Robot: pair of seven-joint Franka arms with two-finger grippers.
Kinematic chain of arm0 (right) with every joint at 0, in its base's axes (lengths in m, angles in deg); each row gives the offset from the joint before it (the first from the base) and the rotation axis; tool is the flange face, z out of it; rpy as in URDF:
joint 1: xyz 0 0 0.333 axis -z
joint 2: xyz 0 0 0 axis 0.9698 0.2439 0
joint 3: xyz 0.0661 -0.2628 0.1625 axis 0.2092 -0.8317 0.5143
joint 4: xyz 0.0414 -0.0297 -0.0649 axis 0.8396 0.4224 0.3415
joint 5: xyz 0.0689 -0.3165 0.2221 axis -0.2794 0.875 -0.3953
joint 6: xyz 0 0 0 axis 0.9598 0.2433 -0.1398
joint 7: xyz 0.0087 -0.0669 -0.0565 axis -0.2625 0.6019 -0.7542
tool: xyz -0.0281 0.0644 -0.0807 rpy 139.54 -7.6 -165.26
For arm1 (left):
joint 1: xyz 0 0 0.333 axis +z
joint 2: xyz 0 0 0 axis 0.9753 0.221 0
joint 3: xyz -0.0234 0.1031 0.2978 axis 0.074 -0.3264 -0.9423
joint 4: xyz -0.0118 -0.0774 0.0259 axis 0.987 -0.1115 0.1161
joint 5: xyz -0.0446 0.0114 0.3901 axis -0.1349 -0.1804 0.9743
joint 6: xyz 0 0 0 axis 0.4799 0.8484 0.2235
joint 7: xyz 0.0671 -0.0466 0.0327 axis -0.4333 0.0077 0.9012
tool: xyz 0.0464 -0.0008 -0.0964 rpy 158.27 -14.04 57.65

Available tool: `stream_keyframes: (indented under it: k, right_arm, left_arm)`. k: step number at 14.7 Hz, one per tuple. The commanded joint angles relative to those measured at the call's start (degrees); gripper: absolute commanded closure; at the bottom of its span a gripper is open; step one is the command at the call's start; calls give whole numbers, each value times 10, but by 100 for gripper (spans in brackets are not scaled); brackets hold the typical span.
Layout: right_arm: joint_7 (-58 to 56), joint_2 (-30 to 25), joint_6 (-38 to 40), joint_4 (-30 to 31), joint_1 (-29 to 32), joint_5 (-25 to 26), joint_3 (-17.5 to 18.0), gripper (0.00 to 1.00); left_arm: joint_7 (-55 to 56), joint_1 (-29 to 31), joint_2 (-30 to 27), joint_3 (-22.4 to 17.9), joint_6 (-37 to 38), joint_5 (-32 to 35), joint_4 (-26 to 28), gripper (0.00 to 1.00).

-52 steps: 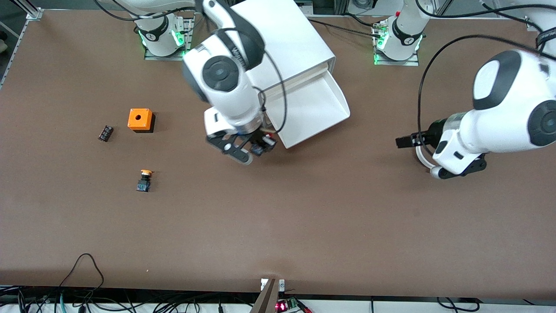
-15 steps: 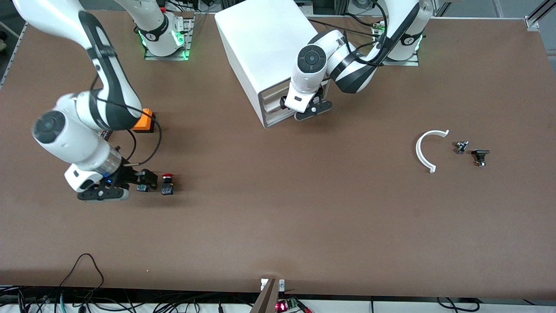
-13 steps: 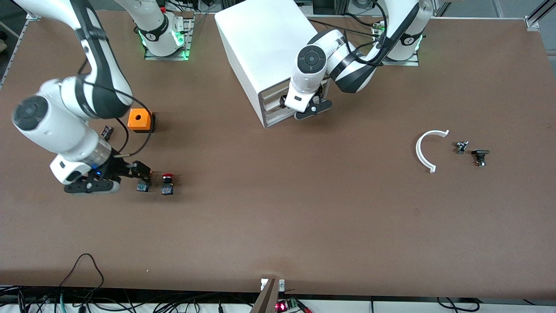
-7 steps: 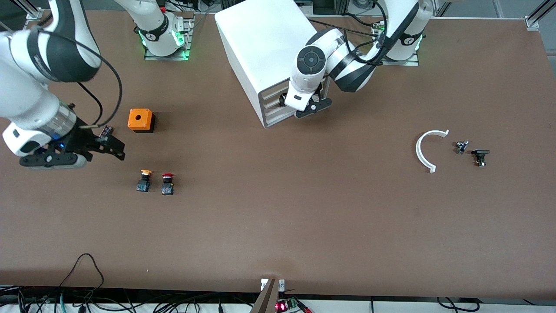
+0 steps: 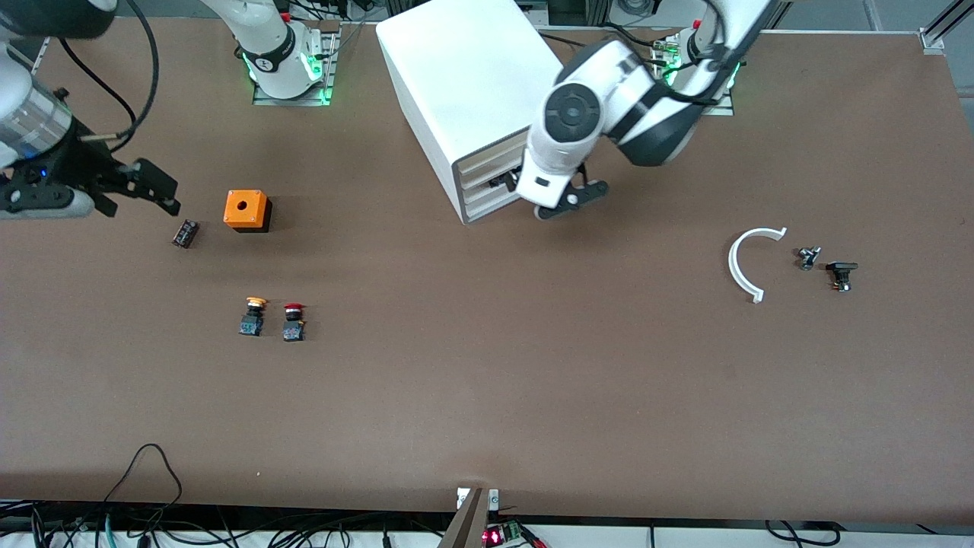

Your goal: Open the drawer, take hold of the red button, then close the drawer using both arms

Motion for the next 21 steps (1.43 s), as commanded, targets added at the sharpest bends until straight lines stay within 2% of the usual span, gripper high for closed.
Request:
stream_keyframes:
  k: [1,4,7,8,10,11,14,16,17,19,21]
  right_arm:
    - [11,-23,33,9,10,-2,2,0]
    - [27,-24,74,-6,10,-2,3,0]
    - [47,-20,82,-20,10,1,5,0]
    - [49,-20,79,-21,10,2,5,0]
    - [55,-17,80,-28,12,1,4,0]
    - [55,-16,81,-29,12,2,4,0]
    - [50,-15,70,-31,13,2,3,0]
    - [48,-16,67,-34,13,4,3,0]
    - [49,-14,67,-37,13,16,4,0]
    - [53,-13,67,-37,11,28,5,0]
    - [55,-12,70,-37,11,27,5,0]
  left_arm:
    - [-158,78,3,1,76,11,-68,0]
    - [-294,143,0,1,111,31,-111,0]
    - [-390,162,2,1,143,109,-169,0]
    - [-417,169,0,1,146,116,-177,0]
    - [-498,170,-31,-50,143,105,-172,0]
    - [-542,166,-47,-77,144,70,-169,0]
    - [-682,124,-117,-212,142,-8,-124,0]
    - [-739,85,-147,-281,129,-10,-94,0]
    - [-749,70,-163,-313,84,-12,-72,0]
    - [-757,54,-217,-321,29,-7,13,0]
    - [-755,52,-222,-330,23,-4,26,0]
